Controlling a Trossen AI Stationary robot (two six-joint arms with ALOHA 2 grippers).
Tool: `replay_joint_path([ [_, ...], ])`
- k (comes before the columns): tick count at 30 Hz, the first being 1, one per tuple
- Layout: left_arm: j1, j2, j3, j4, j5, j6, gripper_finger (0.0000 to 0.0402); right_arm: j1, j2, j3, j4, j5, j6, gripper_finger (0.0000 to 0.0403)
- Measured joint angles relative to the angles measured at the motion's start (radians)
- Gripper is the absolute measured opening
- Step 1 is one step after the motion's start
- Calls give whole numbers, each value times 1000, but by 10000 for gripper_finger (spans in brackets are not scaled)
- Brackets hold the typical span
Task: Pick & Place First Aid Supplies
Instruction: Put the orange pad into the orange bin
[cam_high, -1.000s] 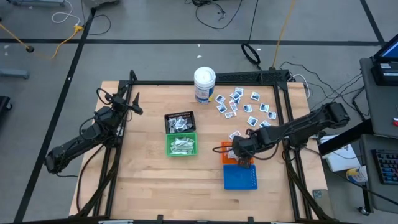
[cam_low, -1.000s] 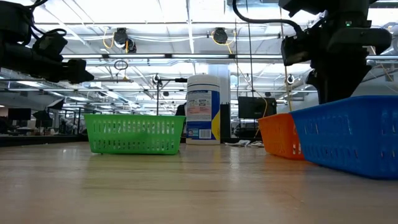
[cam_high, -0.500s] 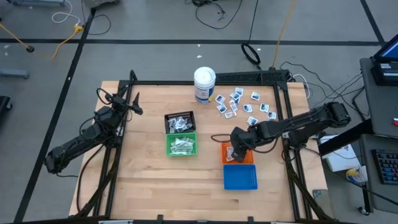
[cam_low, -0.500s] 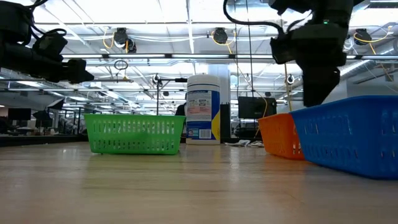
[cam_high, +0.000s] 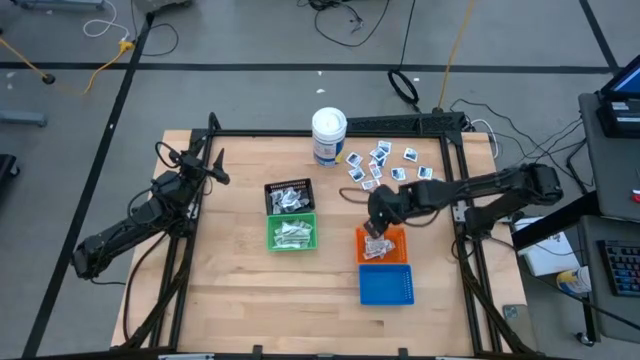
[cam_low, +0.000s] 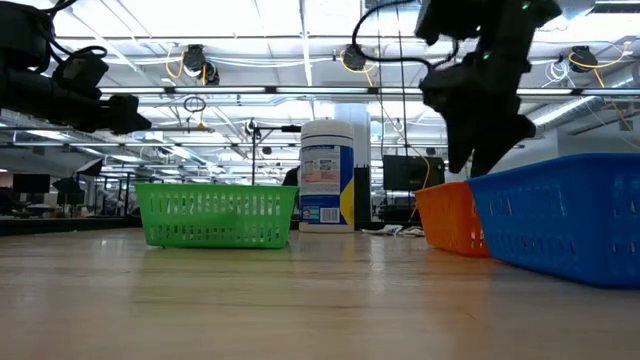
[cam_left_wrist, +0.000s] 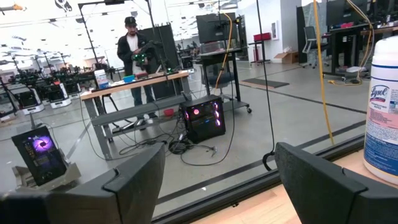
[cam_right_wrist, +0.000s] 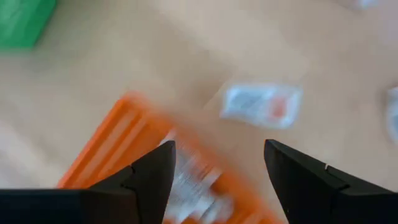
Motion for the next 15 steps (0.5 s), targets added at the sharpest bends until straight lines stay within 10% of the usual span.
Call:
replay_joint_path([
  [15, 0, 0, 0, 0, 0, 0, 306, -361, 3, 0, 156, 59, -209, 241],
])
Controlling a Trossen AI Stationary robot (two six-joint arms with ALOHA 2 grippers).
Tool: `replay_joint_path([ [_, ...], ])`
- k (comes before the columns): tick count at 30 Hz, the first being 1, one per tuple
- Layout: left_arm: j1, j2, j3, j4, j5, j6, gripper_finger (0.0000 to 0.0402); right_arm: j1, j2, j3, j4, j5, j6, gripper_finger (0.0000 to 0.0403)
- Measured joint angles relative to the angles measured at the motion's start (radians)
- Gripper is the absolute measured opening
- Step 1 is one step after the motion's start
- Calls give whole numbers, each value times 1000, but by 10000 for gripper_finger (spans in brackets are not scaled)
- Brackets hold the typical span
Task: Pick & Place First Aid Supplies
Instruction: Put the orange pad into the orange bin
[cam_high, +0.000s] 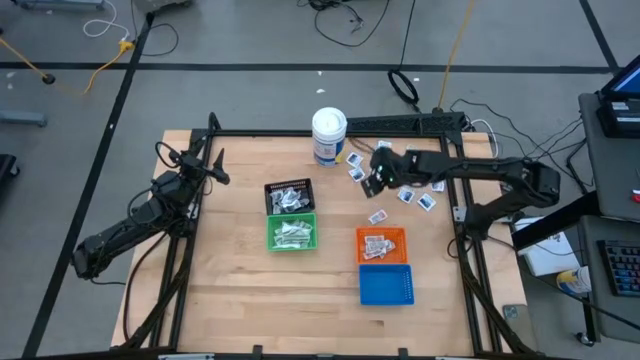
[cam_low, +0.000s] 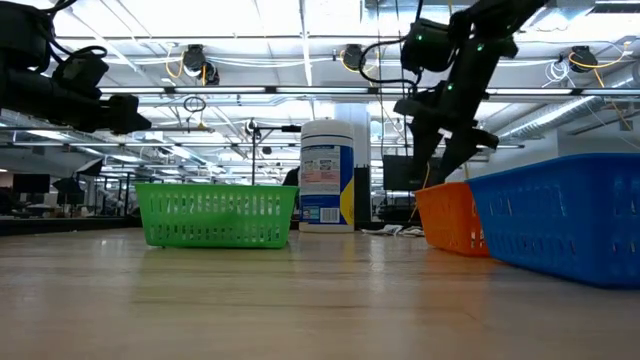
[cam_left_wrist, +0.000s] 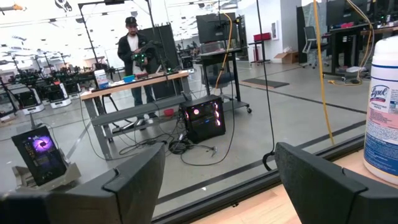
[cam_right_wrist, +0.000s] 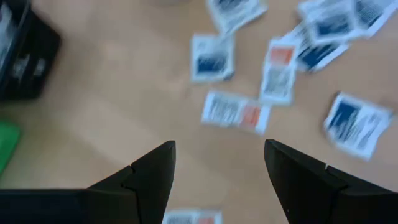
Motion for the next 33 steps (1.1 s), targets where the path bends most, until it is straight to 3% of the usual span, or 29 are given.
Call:
replay_joint_path([
  [12, 0, 0, 0, 0, 0, 0, 306, -185, 36, 0, 90, -4, -73, 239],
  [33, 0, 0, 0, 0, 0, 0, 306, -226, 325, 0, 192, -6, -23, 236],
])
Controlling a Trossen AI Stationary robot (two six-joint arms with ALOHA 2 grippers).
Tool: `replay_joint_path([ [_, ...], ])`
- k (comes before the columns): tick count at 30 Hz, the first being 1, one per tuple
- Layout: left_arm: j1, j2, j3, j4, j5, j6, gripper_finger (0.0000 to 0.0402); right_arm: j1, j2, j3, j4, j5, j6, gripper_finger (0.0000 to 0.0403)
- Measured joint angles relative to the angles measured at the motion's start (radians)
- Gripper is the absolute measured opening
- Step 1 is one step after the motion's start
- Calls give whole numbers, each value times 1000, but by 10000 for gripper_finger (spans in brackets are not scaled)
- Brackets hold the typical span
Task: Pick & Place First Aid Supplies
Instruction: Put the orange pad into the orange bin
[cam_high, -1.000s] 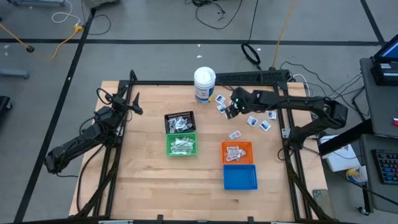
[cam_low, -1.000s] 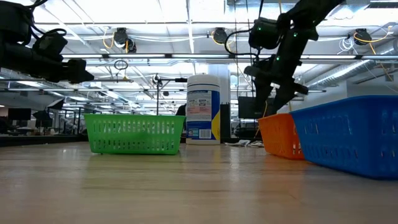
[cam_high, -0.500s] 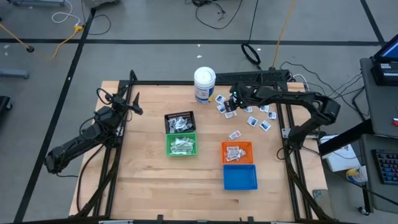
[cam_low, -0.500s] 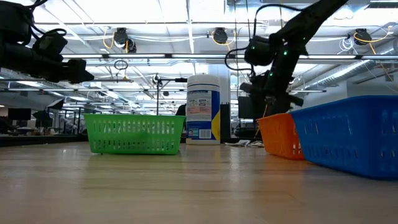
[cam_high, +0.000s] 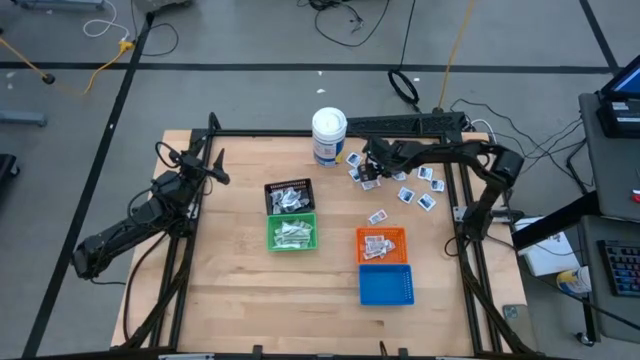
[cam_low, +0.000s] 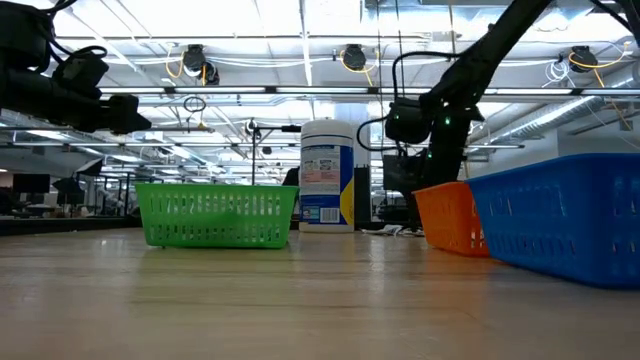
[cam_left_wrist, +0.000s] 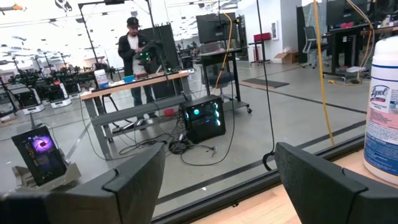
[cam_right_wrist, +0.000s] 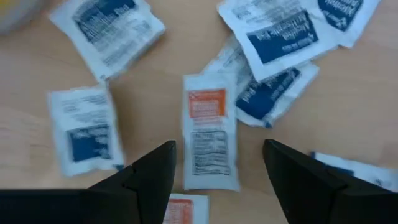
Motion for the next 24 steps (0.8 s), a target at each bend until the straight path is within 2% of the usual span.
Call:
replay_joint_path([
  [3, 0, 0, 0, 0, 0, 0, 305, 0, 11, 2, 2, 1, 1, 224],
  [6, 0, 0, 0, 0, 0, 0, 305, -2, 11, 2, 2, -11, 2, 194],
  [17, 0, 0, 0, 0, 0, 0, 305, -1, 11, 2, 3, -29, 1, 14],
  [24, 0, 0, 0, 0, 0, 0, 305, -3, -29, -1, -40, -74, -21, 3],
])
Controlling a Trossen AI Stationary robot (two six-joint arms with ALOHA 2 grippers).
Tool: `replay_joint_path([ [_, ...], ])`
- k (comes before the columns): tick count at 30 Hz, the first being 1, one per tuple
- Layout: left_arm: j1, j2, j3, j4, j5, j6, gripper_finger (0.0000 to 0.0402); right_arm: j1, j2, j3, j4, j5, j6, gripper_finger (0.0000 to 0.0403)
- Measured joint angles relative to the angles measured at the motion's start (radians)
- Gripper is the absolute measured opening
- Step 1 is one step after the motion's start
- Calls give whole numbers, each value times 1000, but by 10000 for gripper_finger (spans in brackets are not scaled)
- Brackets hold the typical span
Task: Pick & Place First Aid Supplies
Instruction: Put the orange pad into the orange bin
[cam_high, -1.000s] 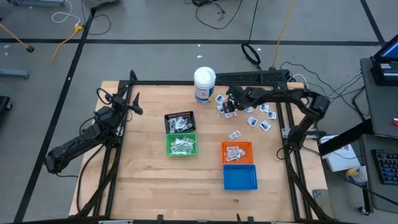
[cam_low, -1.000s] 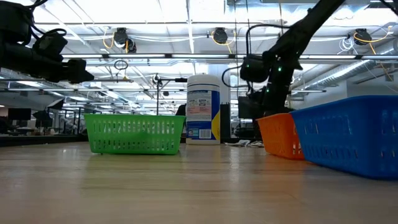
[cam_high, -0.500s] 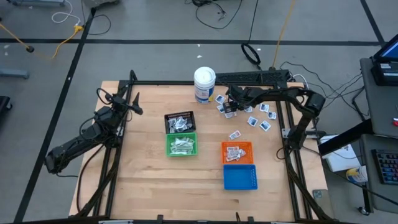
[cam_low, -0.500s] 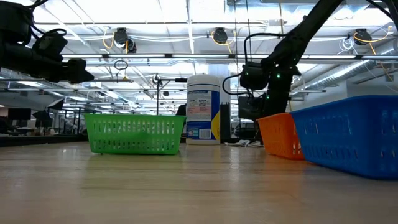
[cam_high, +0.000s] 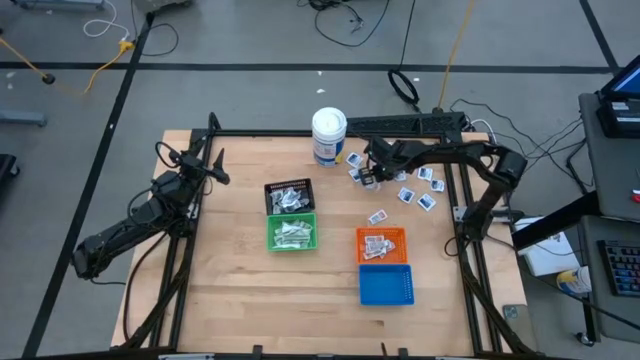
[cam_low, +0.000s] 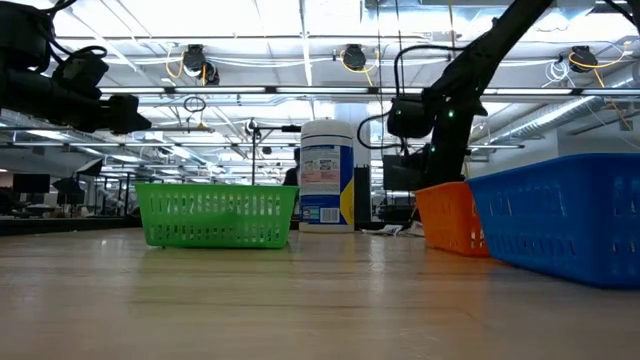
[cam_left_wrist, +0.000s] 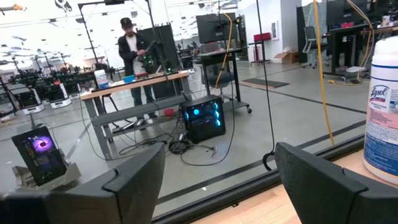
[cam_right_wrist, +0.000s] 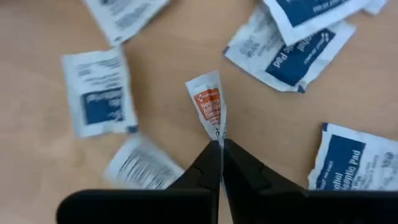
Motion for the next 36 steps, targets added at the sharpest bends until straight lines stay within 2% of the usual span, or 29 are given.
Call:
replay_joint_path([
  [14, 0, 0, 0, 0, 0, 0, 305, 1, -219, 19, -223, 18, -62, 1],
  [19, 0, 0, 0, 0, 0, 0, 306, 1, -269, 19, -339, 19, -62, 1],
  [25, 0, 0, 0, 0, 0, 0, 305, 20, -322, 19, -386, 20, -56, 1],
  [30, 0, 0, 0, 0, 0, 0, 306, 129, -352, 19, -394, 19, -70, 0],
  [36, 0, 0, 0, 0, 0, 0, 305, 319, -382, 20, -402, 17, -116, 0],
])
